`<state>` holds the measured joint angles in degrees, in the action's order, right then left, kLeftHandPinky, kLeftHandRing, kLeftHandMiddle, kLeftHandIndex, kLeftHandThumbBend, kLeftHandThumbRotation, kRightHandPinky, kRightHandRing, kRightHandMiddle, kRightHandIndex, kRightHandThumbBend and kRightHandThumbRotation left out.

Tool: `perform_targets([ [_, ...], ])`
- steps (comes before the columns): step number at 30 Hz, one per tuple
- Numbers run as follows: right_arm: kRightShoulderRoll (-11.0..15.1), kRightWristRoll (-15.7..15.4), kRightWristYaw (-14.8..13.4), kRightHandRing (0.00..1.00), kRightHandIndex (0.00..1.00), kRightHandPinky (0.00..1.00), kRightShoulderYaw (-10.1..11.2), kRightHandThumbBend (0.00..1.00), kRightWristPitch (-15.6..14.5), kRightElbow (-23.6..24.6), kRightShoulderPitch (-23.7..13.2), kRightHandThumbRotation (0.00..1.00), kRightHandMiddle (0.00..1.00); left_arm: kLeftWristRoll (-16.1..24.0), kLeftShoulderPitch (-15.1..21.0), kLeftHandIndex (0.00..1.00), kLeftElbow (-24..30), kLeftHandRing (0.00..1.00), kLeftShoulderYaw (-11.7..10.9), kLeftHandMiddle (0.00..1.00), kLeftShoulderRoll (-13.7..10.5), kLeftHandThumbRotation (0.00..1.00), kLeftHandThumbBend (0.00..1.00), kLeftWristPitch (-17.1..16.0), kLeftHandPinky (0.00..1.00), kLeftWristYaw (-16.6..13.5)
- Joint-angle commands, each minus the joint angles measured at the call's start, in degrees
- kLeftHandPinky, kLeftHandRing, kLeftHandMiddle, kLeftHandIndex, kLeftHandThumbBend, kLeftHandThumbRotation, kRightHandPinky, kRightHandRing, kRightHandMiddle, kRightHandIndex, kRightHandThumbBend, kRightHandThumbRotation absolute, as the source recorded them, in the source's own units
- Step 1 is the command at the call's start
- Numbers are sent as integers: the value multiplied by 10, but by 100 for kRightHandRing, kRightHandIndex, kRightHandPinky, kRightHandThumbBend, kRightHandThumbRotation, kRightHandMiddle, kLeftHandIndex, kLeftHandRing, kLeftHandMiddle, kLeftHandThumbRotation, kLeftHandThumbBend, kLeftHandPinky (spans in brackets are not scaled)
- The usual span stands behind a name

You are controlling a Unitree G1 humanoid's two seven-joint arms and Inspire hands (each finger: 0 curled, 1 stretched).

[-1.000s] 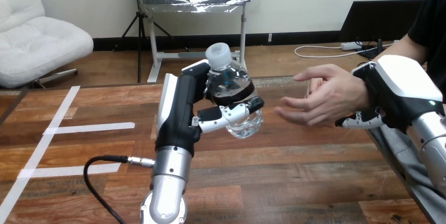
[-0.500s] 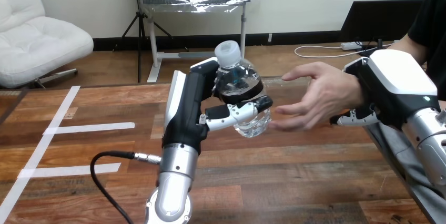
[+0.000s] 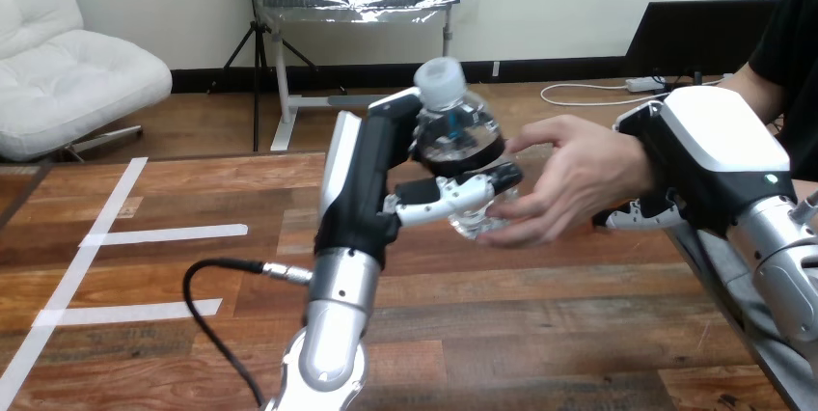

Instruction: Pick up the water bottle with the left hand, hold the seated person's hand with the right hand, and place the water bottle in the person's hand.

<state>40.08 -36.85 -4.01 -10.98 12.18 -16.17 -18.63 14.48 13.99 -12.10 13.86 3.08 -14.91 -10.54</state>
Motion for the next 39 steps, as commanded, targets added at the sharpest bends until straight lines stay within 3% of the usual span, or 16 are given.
perform_targets([
  [1, -10, 4, -12, 25, 35, 20, 8, 78, 15, 14, -17, 0, 33, -2, 51, 49, 5, 39, 10, 41, 54, 0, 59, 2, 39, -11],
  [16, -12, -7, -3, 27, 36, 22, 7, 84, 14, 35, -15, 0, 35, -6, 70, 49, -1, 40, 33, 42, 72, 0, 59, 20, 39, -24],
  [39, -11, -6, -1, 29, 37, 24, 9, 83, 19, 54, -10, 0, 36, -22, 86, 49, -22, 39, 72, 42, 96, 0, 58, 5, 40, -39],
])
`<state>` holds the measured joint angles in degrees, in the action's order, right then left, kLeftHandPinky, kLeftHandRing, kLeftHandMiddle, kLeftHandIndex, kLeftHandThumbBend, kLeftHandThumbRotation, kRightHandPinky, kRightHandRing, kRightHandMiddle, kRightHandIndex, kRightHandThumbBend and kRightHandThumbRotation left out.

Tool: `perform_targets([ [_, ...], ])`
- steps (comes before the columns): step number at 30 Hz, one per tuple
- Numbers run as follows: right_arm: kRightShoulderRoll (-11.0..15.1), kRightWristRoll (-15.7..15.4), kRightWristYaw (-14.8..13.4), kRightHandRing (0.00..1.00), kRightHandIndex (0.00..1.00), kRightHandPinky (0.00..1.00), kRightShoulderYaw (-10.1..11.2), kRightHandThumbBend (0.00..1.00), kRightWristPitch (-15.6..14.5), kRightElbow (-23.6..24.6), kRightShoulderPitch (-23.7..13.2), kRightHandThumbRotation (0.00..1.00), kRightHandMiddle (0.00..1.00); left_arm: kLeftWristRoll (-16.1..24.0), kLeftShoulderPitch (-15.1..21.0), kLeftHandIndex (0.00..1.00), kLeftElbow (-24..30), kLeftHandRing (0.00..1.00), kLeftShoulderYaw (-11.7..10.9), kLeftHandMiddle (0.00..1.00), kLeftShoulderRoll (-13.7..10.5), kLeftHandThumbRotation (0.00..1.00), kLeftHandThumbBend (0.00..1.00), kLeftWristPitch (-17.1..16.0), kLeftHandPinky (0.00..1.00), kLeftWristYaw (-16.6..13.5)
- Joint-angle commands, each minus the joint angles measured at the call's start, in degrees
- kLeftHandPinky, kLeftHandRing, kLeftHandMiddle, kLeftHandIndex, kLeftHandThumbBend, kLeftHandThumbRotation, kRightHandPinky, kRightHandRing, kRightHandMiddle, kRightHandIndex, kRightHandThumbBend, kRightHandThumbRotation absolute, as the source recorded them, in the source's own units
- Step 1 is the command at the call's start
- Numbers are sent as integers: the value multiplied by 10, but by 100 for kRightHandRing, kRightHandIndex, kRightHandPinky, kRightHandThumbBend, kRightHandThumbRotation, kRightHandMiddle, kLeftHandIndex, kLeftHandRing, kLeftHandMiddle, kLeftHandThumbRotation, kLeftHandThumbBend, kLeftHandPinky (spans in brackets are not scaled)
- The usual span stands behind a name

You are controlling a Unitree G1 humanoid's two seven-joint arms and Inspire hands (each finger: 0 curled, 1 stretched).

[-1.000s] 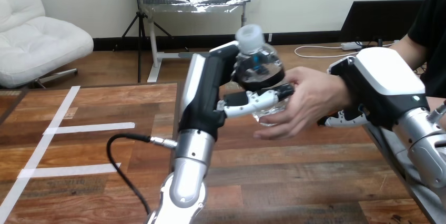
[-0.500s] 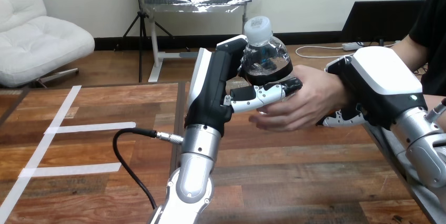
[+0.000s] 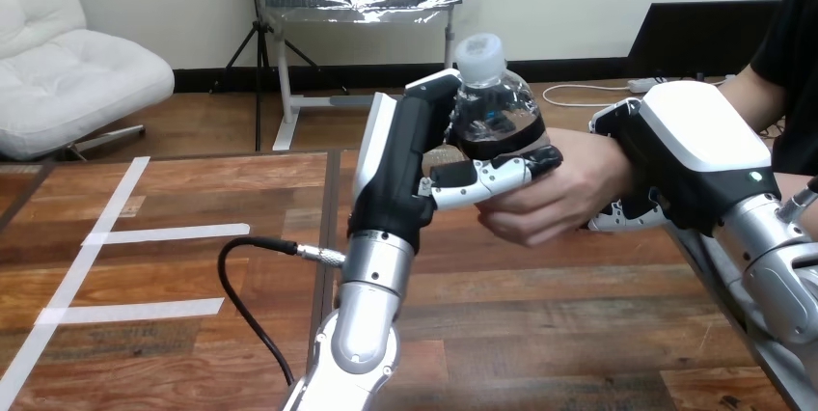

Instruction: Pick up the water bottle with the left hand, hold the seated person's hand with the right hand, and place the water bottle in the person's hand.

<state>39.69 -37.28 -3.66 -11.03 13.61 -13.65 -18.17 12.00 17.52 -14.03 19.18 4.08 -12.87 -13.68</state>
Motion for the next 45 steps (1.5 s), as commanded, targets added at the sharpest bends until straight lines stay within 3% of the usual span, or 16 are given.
perform_targets([
  [1, -7, -2, -4, 29, 37, 24, 10, 83, 5, 29, -15, 0, 36, 3, 51, 49, -3, 39, 20, 42, 86, 0, 58, -16, 39, -10],
  [17, -6, 2, 1, 30, 40, 25, 13, 80, 2, 28, -13, 0, 38, 2, 45, 49, -8, 38, 42, 43, 83, 0, 57, -15, 36, -22],
  [45, -6, -1, -23, 23, 32, 19, 16, 79, 19, 6, -14, 0, 31, 0, 42, 49, -3, 39, 47, 44, 77, 0, 56, -14, 36, -26],
])
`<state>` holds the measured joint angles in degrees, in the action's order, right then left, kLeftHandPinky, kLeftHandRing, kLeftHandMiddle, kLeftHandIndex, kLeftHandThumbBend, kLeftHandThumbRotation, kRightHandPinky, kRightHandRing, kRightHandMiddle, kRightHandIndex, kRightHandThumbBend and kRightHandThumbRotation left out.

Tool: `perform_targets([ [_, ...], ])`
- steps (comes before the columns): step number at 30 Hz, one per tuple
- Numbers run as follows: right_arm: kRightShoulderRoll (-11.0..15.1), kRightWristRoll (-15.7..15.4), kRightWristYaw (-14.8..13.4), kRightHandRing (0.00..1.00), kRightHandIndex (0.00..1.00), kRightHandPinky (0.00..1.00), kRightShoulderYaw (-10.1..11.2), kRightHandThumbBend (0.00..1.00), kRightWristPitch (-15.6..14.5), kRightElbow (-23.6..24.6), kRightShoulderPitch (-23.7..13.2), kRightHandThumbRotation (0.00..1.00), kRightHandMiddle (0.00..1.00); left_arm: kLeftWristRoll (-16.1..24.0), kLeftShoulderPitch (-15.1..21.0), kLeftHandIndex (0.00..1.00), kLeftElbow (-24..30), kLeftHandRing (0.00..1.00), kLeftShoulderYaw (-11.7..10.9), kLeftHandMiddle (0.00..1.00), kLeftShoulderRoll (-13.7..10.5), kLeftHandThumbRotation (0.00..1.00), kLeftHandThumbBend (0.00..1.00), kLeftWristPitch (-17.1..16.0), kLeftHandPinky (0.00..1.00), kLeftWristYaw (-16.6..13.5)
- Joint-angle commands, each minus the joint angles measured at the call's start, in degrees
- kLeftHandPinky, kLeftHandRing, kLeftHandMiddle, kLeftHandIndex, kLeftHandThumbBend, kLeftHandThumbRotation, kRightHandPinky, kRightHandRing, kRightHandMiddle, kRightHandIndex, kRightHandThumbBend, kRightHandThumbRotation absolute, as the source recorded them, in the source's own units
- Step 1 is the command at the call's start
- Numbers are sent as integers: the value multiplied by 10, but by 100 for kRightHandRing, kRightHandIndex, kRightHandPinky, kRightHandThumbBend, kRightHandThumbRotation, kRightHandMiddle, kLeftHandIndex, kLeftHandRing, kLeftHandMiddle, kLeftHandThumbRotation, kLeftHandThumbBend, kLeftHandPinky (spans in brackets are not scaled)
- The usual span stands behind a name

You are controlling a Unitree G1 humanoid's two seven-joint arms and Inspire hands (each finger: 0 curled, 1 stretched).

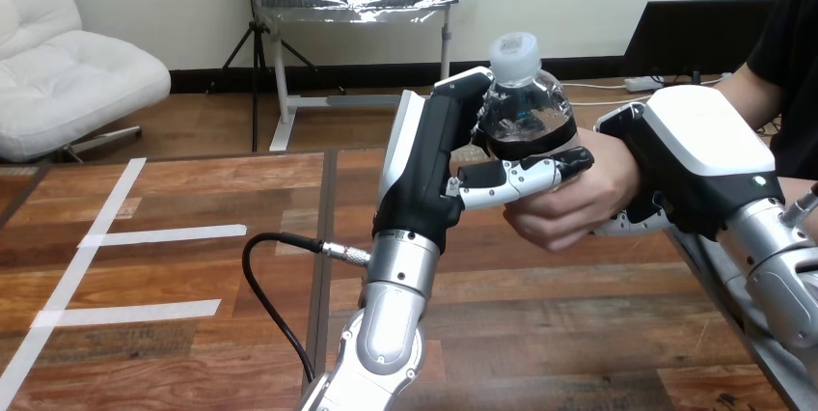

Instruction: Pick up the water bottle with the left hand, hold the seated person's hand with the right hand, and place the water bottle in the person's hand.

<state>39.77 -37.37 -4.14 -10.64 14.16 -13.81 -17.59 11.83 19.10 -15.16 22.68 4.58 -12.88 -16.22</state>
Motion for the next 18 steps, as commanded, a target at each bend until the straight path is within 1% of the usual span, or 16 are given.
perform_targets([
  [1, -6, 0, -19, 23, 32, 19, 13, 79, 13, 8, -20, 0, 31, 2, 26, 49, 8, 39, 12, 44, 71, 0, 56, -14, 36, -1],
  [10, -6, -2, -19, 21, 30, 17, 11, 78, 10, 5, -21, 0, 29, 2, 27, 49, 12, 39, 12, 43, 69, 0, 56, -9, 36, -1],
  [15, -6, -1, -9, 21, 29, 17, 13, 78, 0, 11, -19, 0, 28, 3, 27, 49, 14, 38, 13, 43, 69, 0, 56, -8, 36, -2],
  [18, -7, 0, -7, 21, 29, 16, 14, 78, -2, 12, -19, 0, 28, 3, 27, 49, 14, 38, 13, 43, 68, 0, 56, -11, 36, -3],
])
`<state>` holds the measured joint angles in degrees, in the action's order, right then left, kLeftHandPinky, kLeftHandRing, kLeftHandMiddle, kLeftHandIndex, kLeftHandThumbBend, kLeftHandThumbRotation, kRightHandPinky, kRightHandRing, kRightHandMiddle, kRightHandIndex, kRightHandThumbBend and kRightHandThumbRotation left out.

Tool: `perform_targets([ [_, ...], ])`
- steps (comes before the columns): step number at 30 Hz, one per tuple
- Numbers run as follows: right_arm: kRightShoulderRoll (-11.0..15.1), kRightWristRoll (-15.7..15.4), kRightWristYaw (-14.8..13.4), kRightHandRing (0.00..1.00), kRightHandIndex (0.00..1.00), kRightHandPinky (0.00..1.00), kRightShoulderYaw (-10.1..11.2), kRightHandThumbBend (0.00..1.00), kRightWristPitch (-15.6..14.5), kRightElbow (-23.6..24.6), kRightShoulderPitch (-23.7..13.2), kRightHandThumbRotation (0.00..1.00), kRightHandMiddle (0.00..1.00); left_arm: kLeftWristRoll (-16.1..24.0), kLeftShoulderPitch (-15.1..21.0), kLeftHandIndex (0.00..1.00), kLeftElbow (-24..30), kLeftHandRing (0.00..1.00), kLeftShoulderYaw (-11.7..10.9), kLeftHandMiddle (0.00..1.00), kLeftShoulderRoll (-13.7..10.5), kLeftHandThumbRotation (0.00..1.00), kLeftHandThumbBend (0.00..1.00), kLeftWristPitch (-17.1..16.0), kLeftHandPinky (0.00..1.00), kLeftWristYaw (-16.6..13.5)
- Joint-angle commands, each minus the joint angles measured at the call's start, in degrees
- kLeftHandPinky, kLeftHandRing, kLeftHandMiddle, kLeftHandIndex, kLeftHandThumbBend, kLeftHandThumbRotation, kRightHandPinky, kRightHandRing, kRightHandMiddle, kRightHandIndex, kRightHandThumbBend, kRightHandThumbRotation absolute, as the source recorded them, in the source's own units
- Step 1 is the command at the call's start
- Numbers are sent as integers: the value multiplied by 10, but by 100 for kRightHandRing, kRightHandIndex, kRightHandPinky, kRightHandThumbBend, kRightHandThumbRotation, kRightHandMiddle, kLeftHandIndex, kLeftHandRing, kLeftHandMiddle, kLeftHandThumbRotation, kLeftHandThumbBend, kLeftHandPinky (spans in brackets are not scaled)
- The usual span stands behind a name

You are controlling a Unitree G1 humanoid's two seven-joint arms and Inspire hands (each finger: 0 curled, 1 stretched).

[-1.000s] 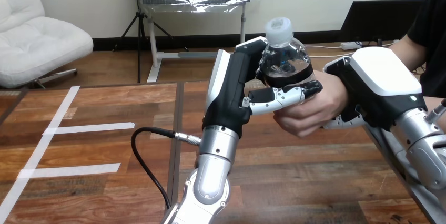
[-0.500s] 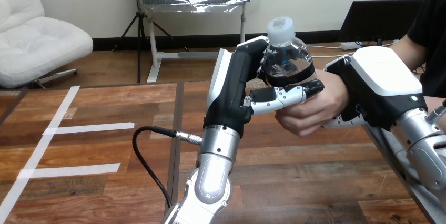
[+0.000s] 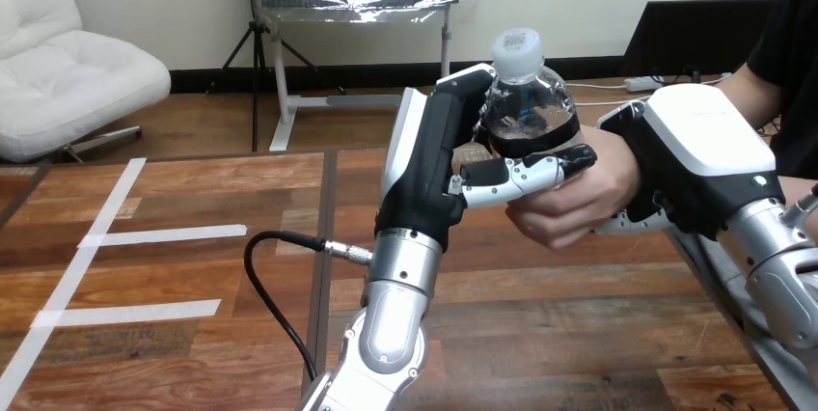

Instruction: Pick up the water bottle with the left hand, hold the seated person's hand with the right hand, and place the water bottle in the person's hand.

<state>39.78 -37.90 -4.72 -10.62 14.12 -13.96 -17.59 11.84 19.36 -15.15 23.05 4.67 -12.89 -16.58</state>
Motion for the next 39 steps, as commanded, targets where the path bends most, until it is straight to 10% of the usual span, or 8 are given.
perform_targets([
  [1, -7, 5, -1, 21, 29, 16, 14, 78, -2, 14, -19, 0, 28, 3, 24, 49, 14, 38, 9, 43, 67, 0, 56, -11, 36, 1],
  [39, -6, 1, -27, 21, 30, 16, 16, 76, 15, -2, -22, 0, 29, -8, 24, 49, 20, 40, 6, 43, 65, 0, 57, -12, 39, 3],
])
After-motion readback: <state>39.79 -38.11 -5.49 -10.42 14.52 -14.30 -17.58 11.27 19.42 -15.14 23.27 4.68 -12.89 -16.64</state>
